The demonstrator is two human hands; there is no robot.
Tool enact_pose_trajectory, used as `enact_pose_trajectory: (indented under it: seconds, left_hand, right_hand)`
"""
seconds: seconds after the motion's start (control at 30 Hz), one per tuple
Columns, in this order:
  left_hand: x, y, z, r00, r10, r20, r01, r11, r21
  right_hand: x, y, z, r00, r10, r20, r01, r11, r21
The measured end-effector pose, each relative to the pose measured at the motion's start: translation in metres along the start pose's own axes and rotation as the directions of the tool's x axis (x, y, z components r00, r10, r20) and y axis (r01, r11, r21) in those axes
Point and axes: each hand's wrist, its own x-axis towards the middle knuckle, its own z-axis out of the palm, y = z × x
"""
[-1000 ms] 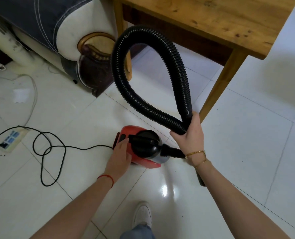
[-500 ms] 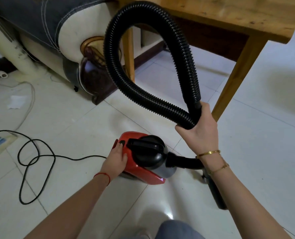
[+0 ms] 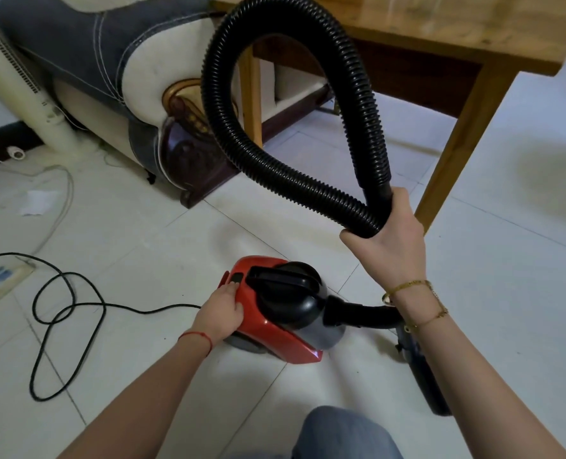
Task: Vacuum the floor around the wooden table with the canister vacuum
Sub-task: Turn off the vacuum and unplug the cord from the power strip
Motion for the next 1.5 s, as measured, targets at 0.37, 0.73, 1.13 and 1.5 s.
enact_pose_trajectory:
  seconds: [0.37, 0.73, 1.13, 1.5]
  left_hand:
    - [0.001, 0.0, -0.014, 0.994, -0.002, 0.11, 0.003, 1.0, -0.01]
    - [0.024, 0.073, -0.041, 0.771, 0.621, 0.137, -0.629, 0.714, 0.308]
    - [0.068, 0.053, -0.085, 0.806, 0.506, 0.307, -0.581, 0.775, 0.248]
    - [0.116, -0.014, -0.225, 0.931, 0.311, 0.192, -0.364, 0.834, 0.415]
  right_hand:
    - [0.006, -0.005, 0.0, 0.999, 0.027, 0.027, -0.027, 1.0, -0.004]
    - [0.025, -0.007, 0.004, 0.996, 0.031, 0.078, -0.026, 0.998, -0.065]
    - [0.09, -0.06, 0.034, 0.989, 0.002, 0.148, -0.003, 1.0, 0.007]
    - [0.187, -0.165, 0.141, 0.964, -0.14, 0.228, 0.098, 0.978, 0.187]
